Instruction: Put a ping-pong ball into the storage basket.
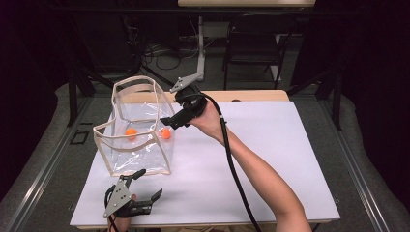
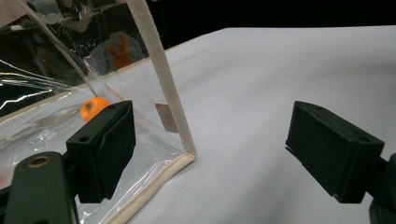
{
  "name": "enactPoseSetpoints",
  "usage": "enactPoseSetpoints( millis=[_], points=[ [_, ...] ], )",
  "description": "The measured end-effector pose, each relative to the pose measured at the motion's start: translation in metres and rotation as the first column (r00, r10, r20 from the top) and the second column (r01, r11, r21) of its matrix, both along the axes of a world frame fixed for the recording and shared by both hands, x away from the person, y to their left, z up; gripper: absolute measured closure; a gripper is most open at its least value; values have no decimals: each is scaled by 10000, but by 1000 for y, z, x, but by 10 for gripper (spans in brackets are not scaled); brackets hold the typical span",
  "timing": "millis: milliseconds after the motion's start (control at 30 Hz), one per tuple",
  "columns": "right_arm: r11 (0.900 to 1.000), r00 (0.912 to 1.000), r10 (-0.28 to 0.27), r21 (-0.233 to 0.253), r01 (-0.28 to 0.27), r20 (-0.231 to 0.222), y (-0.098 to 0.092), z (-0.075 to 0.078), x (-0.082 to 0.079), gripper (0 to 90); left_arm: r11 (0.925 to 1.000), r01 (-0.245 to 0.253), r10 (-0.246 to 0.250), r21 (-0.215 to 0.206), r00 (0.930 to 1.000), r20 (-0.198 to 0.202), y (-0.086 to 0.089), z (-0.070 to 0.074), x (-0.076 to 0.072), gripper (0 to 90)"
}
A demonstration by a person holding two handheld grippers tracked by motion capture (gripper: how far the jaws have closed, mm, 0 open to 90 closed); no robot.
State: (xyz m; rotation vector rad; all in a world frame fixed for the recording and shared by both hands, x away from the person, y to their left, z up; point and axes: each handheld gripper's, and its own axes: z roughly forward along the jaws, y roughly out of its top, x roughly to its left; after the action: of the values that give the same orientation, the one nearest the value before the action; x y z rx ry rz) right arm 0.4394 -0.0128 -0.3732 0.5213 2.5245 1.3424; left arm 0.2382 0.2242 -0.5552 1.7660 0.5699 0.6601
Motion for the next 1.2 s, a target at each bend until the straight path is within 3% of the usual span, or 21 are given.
enactPoseSetpoints(
  millis=[400,1200],
  points=[
    [9990,10000,-4,-440,3,-29,-19,-18,-11,0,10000,-4,4,29,10000,11,1,0,0,156],
    [9966,9997,-212,-802,201,-139,-57,-51,-26,0,10000,-33,33,17,10000,2,0,0,-1,156]
  ],
)
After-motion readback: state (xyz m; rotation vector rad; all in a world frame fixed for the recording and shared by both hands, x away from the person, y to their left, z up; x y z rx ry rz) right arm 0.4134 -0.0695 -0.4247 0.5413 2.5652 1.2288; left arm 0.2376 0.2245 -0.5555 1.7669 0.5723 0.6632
